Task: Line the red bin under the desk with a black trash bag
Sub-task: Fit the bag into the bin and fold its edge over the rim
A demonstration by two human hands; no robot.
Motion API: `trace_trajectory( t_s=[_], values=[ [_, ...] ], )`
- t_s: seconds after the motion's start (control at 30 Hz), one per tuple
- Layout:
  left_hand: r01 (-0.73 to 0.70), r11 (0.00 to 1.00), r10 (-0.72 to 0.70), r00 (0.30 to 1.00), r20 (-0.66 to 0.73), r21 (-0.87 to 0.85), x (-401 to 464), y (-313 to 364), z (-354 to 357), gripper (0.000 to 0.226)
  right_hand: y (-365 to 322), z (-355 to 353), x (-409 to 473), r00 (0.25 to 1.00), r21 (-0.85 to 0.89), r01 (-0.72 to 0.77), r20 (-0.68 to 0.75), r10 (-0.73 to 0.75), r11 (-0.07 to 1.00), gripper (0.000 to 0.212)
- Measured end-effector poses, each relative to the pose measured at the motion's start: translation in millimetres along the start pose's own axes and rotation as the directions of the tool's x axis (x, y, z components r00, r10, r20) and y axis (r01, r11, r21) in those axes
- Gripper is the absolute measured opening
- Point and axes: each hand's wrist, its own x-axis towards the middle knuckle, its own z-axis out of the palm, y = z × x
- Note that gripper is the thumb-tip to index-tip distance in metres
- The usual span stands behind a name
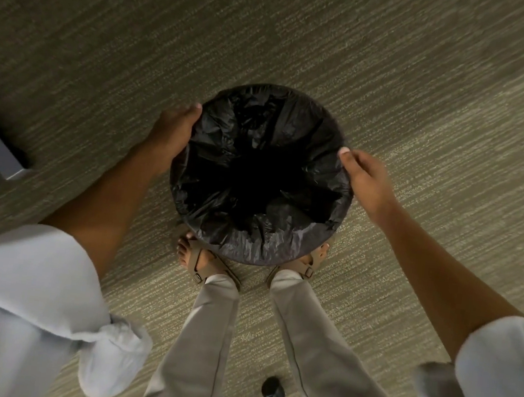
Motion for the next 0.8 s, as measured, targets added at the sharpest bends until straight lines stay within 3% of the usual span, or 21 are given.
trace_trajectory(
  t_s=[0.03, 0.1, 0.23, 0.37, 0.6, 0.8],
  values=[
    [-0.014, 1.0, 0.014, 1.0, -0.002, 0.012, -1.2, 0.3, -1.2, 0.047, -2.1, 0.0, 3.1, 0.999, -0.008, 0.025, 0.021, -0.025, 1.0, 0.063],
    [-0.069, 0.997, 0.07, 0.997, -0.041, 0.039, -1.3, -1.5, -4.0, 0.034, -4.5, 0.8, 5.7, 0.998, 0.047, 0.031, 0.045, -0.033, 0.998, 0.056],
    [-0.097, 0.995, 0.097, 0.994, -0.04, 0.009, 0.4, -4.1, -7.6, 0.021, -0.9, 2.0, 9.6, 0.997, 0.234, -0.003, 0.074, -0.015, 0.972, 0.065],
    [-0.079, 0.997, 0.079, 0.997, -0.004, 0.026, 1.3, -7.1, -7.6, 0.031, -2.9, 4.2, 10.2, 0.993, 0.313, -0.075, 0.107, 0.044, 0.947, 0.036],
    [-0.046, 0.998, 0.046, 0.999, 0.0, -0.047, -0.7, -6.3, -6.2, 0.029, -4.7, -11.3, 15.2, 0.973, 0.377, -0.171, 0.209, 0.096, 0.911, 0.011],
    [0.019, 0.987, -0.029, 0.998, -0.059, -0.159, -4.7, -8.1, -5.1, 0.033, -13.5, -9.2, 16.4, 0.927, 0.418, -0.332, 0.312, 0.209, 0.846, 0.039]
  ],
)
